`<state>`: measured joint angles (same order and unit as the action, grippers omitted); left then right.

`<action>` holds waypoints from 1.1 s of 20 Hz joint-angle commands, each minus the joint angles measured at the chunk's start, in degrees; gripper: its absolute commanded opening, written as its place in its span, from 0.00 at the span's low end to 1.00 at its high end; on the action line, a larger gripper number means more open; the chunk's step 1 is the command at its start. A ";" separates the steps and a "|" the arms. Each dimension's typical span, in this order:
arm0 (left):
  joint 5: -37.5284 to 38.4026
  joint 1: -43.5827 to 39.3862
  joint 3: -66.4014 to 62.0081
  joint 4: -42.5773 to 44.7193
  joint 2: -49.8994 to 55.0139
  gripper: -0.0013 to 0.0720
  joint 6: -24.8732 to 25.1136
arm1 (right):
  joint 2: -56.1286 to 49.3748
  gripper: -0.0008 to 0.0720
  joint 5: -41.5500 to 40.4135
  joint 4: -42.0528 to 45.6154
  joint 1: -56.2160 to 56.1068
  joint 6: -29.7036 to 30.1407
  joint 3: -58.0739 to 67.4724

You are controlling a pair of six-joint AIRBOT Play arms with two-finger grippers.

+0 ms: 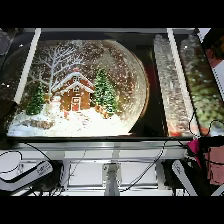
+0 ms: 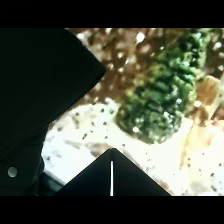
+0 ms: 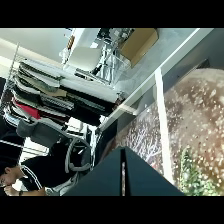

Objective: Fold the clothes and pants, and hang the long-sleeved shirts on hangers.

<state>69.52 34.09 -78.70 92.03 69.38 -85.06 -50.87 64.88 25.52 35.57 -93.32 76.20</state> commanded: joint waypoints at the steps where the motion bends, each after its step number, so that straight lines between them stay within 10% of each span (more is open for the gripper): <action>1: -0.28 2.43 2.05 1.20 0.02 0.05 0.68 | 0.00 0.05 0.00 0.00 -0.02 -0.02 0.04; 13: -0.04 1.31 3.58 11.85 8.92 0.09 4.57 | 0.00 0.05 0.00 0.00 -0.02 -0.02 0.04; 17: -1.14 -1.09 3.56 16.00 14.97 0.85 12.76 | 0.00 0.05 0.00 0.00 -0.02 -0.02 0.04; 22: -1.40 -3.39 3.56 32.41 21.18 0.83 16.04 | -0.02 0.05 0.00 0.00 -0.02 -0.02 0.04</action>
<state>68.36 31.77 -75.16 114.74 87.24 -71.50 -50.87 64.88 25.54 35.57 -93.32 76.23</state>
